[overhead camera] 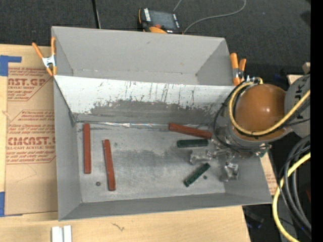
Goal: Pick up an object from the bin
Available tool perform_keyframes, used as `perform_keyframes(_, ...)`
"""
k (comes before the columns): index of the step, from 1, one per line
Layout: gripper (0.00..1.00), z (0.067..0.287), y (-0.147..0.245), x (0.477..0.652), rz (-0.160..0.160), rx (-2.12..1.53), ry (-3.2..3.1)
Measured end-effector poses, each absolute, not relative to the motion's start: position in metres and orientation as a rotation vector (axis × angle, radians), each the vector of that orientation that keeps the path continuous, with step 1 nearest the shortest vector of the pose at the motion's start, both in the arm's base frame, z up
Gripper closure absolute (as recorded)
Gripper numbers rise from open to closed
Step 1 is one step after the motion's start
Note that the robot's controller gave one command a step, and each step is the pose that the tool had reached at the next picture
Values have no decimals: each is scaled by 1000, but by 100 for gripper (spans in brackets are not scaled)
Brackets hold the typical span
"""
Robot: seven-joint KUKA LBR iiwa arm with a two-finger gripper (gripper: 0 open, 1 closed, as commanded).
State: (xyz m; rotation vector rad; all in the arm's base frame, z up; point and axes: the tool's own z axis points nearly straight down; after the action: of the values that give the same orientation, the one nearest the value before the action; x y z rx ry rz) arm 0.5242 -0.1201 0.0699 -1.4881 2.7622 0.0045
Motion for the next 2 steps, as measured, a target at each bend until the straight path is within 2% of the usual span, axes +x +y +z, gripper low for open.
perform_keyframes(1, 0, 69, -65, 522, 5, -1683, 2652)
perform_keyframes(2, 100, 69, -67, 522, 4, -1679, 2655)
